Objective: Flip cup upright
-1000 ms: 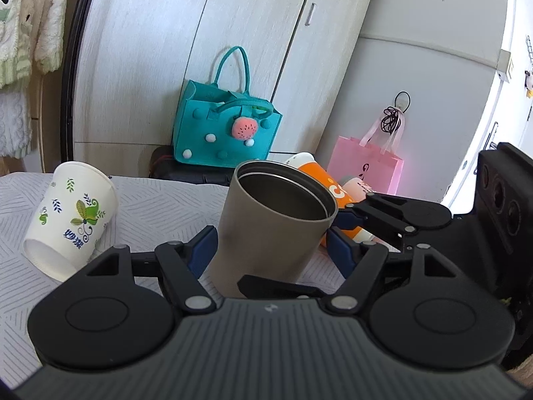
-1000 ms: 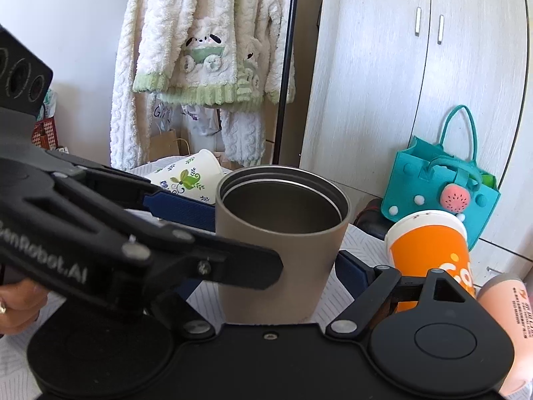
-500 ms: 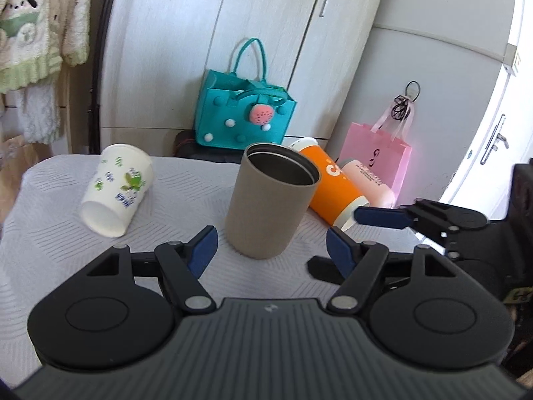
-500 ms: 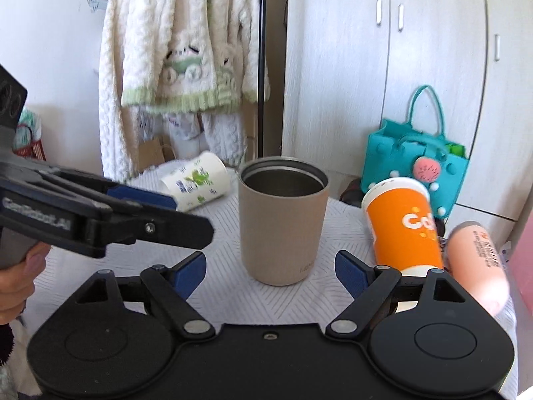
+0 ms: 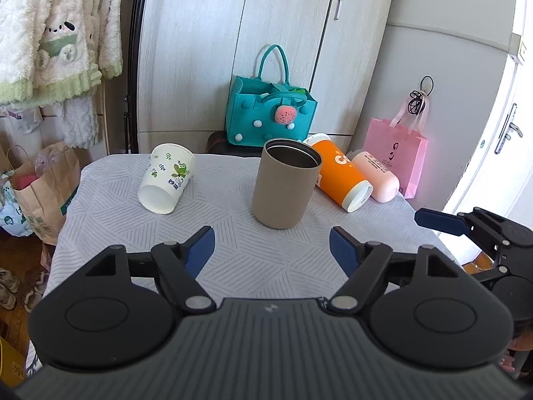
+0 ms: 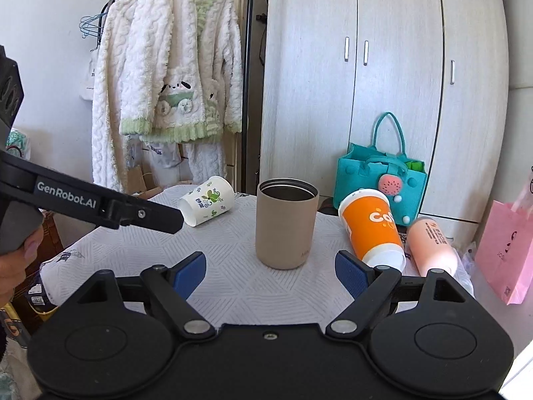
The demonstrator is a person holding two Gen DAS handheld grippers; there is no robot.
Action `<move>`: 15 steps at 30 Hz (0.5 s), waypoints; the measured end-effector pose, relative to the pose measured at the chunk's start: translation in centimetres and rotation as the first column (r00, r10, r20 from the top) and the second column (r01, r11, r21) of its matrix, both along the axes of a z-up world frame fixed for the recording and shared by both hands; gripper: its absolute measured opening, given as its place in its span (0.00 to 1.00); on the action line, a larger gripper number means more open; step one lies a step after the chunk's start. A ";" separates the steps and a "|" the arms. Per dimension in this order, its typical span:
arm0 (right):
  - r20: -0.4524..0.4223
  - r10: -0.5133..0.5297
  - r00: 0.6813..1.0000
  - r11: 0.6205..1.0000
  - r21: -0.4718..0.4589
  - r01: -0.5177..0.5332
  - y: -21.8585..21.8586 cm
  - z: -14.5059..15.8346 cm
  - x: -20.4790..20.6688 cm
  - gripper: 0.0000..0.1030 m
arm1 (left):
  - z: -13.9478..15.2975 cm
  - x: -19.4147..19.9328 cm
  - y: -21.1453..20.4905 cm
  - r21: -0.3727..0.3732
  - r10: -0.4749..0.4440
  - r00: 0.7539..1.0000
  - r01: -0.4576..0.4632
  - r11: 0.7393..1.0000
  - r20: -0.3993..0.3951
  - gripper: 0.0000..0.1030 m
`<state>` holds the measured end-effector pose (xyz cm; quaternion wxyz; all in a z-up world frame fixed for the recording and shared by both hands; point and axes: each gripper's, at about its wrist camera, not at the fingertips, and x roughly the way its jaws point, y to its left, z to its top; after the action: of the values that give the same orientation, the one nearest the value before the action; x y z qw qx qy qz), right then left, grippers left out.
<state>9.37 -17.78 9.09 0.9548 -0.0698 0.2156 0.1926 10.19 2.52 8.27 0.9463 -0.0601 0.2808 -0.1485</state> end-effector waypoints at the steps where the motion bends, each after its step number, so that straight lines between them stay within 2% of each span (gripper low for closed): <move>1: 0.004 -0.006 1.000 1.000 0.000 0.006 0.0 0.1 -0.4 0.86 | 0.1 -0.4 0.1 0.001 -0.001 1.000 0.001 1.000 0.002 0.76; 6: 0.041 -0.047 0.998 0.999 0.004 0.047 -0.3 0.4 -2.5 0.89 | 0.1 -2.5 0.3 0.010 0.004 1.000 -0.004 1.000 0.020 0.82; 10: 0.065 -0.092 0.994 0.996 0.007 0.092 -0.7 0.3 -3.8 0.99 | -0.3 -3.8 0.7 0.005 0.023 0.999 -0.023 1.000 0.026 0.89; 12: 0.073 -0.113 0.991 0.994 0.008 0.113 -0.6 0.2 -4.4 1.00 | -0.5 -4.3 0.9 0.005 0.044 0.998 -0.044 0.999 0.042 0.96; 15: 0.068 -0.146 0.987 0.989 0.008 0.146 -0.6 -0.2 -5.1 1.00 | -1.1 -4.8 1.1 0.005 0.064 0.997 -0.064 0.998 0.035 0.98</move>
<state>4.30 -18.35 8.90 0.9732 -0.0588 0.1870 0.1199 5.39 3.65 7.22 0.9555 -0.0634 0.2627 -0.1183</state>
